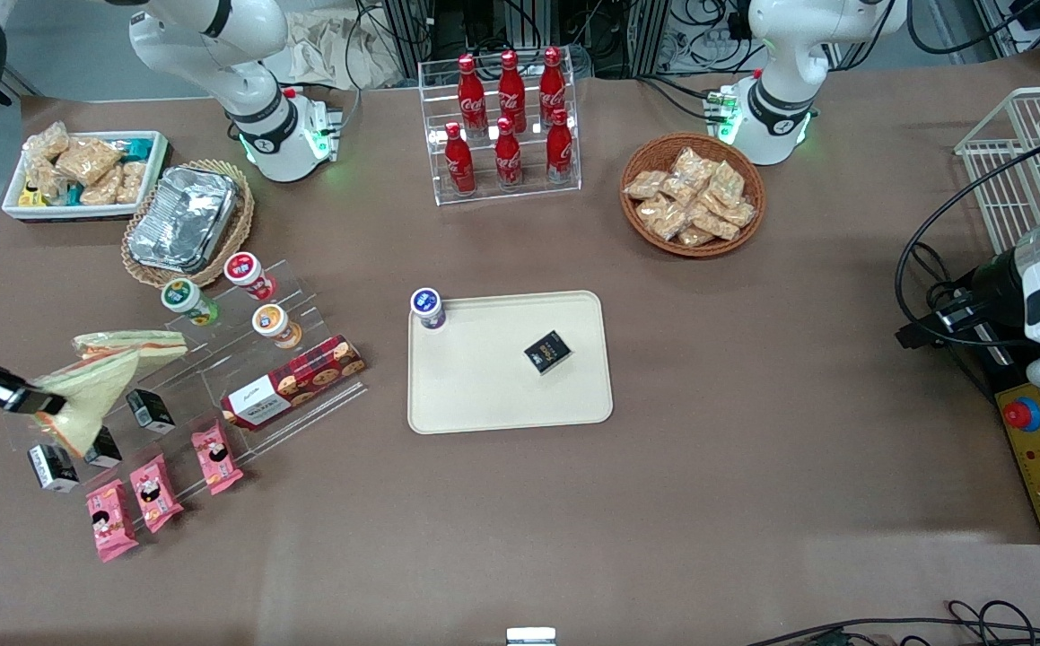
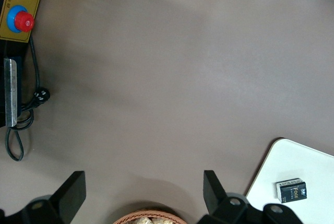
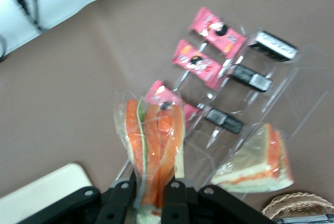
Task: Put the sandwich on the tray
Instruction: 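Lift the sandwich out of the rack with the right gripper, then carry the sandwich over the cream tray with the right gripper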
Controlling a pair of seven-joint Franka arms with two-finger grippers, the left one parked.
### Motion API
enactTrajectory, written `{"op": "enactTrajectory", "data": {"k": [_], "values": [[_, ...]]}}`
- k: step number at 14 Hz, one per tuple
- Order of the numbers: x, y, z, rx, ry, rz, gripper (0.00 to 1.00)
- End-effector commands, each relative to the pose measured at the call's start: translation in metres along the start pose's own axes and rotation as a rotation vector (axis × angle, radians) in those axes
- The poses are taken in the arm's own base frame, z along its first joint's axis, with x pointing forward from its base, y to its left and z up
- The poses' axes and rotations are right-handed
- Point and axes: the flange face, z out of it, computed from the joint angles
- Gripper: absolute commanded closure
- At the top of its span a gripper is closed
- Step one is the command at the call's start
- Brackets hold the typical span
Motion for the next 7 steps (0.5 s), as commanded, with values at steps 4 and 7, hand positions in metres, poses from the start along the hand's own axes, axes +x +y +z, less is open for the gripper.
{"op": "enactTrajectory", "data": {"k": [4, 7], "values": [[-0.093, -0.15, -0.008, 0.009, -0.026, -0.292, 0.87], [-0.139, -0.222, 0.019, -0.035, -0.004, -0.47, 0.87]]}}
